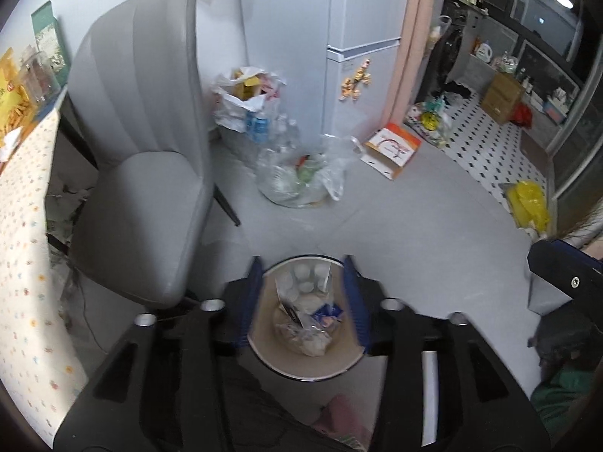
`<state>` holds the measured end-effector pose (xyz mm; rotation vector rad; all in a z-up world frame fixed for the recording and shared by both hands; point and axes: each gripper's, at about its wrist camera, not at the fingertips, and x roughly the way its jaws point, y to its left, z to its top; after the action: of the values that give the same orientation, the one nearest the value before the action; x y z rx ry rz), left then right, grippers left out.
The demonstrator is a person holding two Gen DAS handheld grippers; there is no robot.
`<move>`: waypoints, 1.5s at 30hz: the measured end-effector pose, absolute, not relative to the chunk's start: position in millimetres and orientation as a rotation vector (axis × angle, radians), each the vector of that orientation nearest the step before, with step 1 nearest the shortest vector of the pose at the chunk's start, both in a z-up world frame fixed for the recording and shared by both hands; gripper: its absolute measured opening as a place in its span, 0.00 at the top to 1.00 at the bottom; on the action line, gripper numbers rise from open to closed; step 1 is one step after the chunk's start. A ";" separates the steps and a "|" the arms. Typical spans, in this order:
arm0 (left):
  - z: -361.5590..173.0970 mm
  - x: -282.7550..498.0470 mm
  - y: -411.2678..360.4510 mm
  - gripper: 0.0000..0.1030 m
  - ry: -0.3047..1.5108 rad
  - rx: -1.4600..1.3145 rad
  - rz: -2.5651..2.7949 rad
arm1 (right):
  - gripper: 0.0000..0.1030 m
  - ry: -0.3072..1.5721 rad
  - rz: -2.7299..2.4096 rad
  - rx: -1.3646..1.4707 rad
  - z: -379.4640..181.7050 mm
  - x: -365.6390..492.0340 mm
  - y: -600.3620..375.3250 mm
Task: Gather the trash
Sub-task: 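Open both tools over the beige bin to drop the items, then return both open tools to the table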
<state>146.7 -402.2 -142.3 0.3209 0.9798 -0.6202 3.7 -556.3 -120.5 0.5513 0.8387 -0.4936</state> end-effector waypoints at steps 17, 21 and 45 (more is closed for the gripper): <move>-89.6 154.5 -325.9 0.08 0.872 0.210 -0.470 | 0.25 0.779 -0.397 0.501 -84.0 9.3 -516.5; -69.8 152.9 -295.1 0.08 0.831 0.173 -0.426 | 0.19 0.755 -0.365 0.467 -65.5 9.4 -492.1; 9.4 103.8 -111.1 0.06 0.628 -0.026 -0.224 | 0.08 0.652 -0.207 0.262 29.3 11.7 -344.6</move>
<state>103.8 -111.1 9.4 -0.0256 0.6281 -0.2243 11.7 -344.6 29.3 0.2619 0.6522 -0.2073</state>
